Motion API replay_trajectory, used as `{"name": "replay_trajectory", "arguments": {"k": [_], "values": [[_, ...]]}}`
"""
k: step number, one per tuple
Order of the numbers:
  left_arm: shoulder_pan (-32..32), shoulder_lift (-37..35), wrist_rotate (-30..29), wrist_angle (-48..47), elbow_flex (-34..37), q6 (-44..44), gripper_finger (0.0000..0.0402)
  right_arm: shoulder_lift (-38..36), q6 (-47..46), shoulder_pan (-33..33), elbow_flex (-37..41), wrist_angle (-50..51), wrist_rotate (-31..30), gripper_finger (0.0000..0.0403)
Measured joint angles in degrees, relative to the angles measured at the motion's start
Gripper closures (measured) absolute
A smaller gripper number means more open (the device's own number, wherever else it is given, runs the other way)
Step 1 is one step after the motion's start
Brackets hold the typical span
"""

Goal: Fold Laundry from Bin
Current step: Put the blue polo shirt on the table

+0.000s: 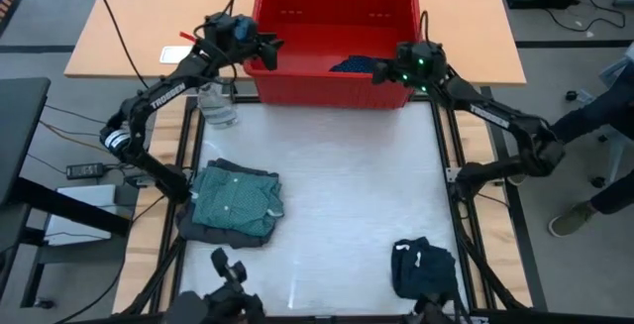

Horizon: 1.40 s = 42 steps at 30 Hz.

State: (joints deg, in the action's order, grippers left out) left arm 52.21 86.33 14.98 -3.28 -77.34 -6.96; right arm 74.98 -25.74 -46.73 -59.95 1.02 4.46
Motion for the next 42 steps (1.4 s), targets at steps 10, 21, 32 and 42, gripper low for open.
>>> {"name": "replay_trajectory", "arguments": {"k": [10, 21, 32, 42], "values": [[1.4, 8.2, 6.4, 6.0, 0.0, 0.1, 0.0219, 13.5, 5.9, -3.1, -14.8, 7.3, -4.3, 0.0241], [-2.3, 9.3, 14.6, -11.8, 0.0, -2.9, 0.0219, 16.4, 3.5, 0.0, -20.8, 37.5, -0.8, 0.0242], [-12.0, 9.3, 7.1, -16.4, 0.0, 4.7, 0.0219, 16.9, 7.8, 1.4, -17.3, 37.8, -2.8, 0.0242], [-12.2, 10.9, 7.0, -17.7, -0.3, 6.6, 0.0219, 22.6, 18.2, -3.9, -16.6, 20.8, -6.4, 0.0216]]}}
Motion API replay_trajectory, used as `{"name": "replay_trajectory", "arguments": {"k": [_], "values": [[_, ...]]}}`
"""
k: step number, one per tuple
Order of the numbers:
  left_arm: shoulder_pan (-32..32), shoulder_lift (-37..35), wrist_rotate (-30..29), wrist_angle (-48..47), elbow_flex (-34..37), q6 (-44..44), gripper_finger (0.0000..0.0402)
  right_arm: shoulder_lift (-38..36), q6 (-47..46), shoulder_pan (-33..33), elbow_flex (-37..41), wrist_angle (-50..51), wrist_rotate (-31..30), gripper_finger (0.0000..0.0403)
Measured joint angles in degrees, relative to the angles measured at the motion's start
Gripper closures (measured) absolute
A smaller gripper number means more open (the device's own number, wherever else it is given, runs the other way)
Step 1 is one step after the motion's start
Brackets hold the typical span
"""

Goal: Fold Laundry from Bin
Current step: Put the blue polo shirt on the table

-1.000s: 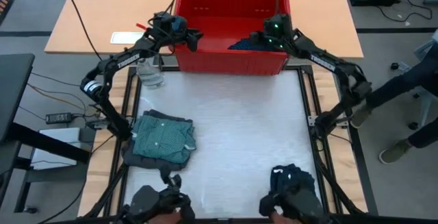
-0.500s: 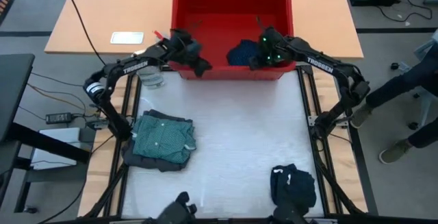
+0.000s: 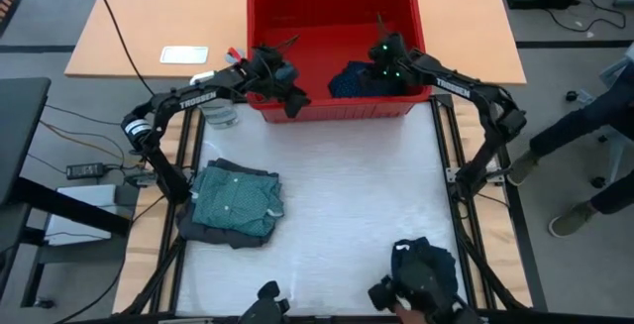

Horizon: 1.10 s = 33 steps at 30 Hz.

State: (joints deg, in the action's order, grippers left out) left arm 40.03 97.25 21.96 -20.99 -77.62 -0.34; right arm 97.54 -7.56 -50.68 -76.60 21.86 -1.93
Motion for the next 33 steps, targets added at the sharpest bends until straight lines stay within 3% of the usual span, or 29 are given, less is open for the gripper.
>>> {"name": "replay_trajectory", "arguments": {"k": [6, 12, 17, 23, 30, 33], "values": [[1.2, 0.1, 0.2, 0.1, 0.1, 0.6, 0.0219, 7.7, 2.2, -3.3, -1.0, -5.4, 7.9, 0.0161], [1.8, 0.2, 0.4, 0.0, 0.2, 0.4, 0.0219, 12.9, 3.4, -4.3, -3.1, -1.9, 8.8, 0.01], [1.8, 0.2, 0.9, 0.4, 0.3, 0.5, 0.0219, 16.3, 5.0, -4.3, -3.7, 0.1, 7.6, 0.0096], [1.9, 0.3, 1.1, 1.5, 0.3, 0.6, 0.0219, 17.1, 4.1, -4.2, -3.7, 0.4, 2.9, 0.0159], [2.0, 0.3, 1.1, 2.9, 0.4, 0.6, 0.0219, 17.1, 1.5, -5.4, -3.6, -0.4, 2.7, 0.0296], [2.4, 1.1, -3.4, 4.8, 0.6, 0.7, 0.0219, 17.1, 0.3, -5.9, -3.5, -0.3, 3.7, 0.0361]]}}
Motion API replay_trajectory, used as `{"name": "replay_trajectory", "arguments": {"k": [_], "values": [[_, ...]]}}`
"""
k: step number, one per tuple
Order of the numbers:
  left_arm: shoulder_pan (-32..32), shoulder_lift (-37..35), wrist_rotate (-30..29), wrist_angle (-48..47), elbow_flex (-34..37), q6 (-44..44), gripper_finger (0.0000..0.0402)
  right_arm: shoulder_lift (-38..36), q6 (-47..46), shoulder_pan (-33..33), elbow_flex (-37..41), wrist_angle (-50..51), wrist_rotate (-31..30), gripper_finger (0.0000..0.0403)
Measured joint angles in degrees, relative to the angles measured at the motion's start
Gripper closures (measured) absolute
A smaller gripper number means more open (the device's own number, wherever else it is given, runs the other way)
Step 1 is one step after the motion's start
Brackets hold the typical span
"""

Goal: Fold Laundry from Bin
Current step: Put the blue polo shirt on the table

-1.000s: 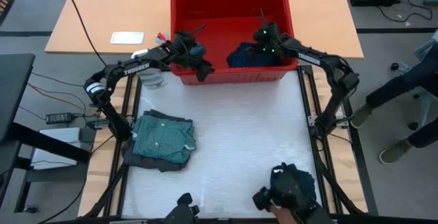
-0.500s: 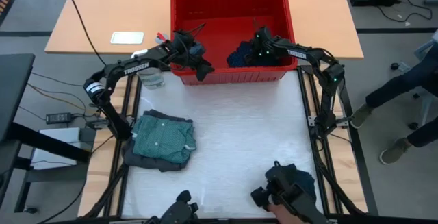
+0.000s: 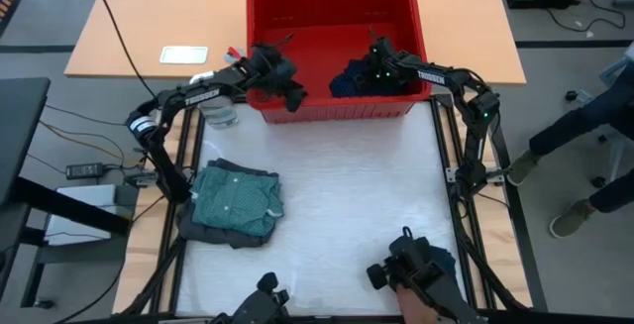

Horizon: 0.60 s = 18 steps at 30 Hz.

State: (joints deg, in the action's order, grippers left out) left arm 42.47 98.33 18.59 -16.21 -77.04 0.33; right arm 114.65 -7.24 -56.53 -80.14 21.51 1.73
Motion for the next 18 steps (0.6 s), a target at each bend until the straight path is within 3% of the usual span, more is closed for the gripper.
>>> {"name": "replay_trajectory", "arguments": {"k": [2, 11, 18], "values": [[0.3, -0.1, -2.0, -1.3, 0.2, 0.0, 0.0219, 0.0, -0.6, -0.3, 0.0, 0.1, 1.1, 0.0377], [1.4, -0.4, -1.0, 0.9, 0.0, 0.6, 0.0219, -1.1, -4.2, -1.0, 0.2, -0.2, 2.8, 0.0377], [1.4, -0.5, -0.5, 3.6, -0.1, 0.5, 0.0219, -7.6, -3.3, -1.1, 0.6, -0.9, 1.5, 0.0377]]}}
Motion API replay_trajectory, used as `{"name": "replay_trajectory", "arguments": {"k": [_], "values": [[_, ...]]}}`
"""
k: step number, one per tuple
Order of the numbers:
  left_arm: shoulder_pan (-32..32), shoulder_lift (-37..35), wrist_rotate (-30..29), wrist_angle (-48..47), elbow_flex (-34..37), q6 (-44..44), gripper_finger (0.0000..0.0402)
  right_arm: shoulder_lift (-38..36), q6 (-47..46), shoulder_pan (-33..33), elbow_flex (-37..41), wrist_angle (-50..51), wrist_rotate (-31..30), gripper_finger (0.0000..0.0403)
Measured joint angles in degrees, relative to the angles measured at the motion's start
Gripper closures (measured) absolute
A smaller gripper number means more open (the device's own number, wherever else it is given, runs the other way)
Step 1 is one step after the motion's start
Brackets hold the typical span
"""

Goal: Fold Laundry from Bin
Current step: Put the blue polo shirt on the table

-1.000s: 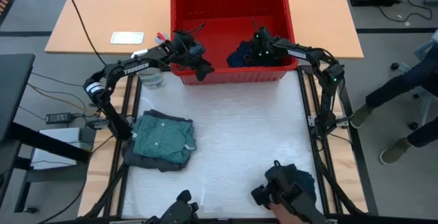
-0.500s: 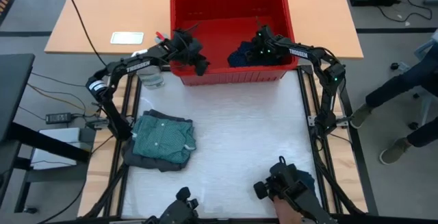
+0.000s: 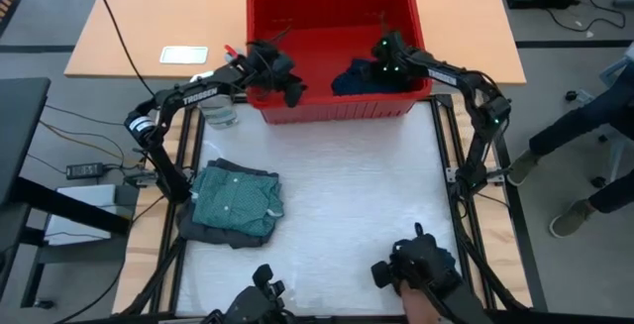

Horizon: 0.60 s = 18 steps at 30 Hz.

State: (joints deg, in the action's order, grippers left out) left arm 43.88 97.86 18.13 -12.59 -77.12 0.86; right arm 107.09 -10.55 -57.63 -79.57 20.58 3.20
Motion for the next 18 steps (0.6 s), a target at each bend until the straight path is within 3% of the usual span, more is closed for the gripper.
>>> {"name": "replay_trajectory", "arguments": {"k": [4, 9, 18], "values": [[0.2, -0.3, 0.4, 2.1, -0.1, -1.5, 0.0219, -4.8, 3.2, 0.4, 0.0, -1.6, 3.0, 0.0377], [0.1, -1.7, 0.9, 4.9, -0.1, -3.0, 0.0219, -10.8, 7.5, 2.1, -0.2, -6.9, 17.1, 0.0377], [-2.5, -2.8, 1.0, 23.9, -0.2, -2.7, 0.0219, -15.4, 3.9, 7.6, -0.3, -9.2, 32.5, 0.0377]]}}
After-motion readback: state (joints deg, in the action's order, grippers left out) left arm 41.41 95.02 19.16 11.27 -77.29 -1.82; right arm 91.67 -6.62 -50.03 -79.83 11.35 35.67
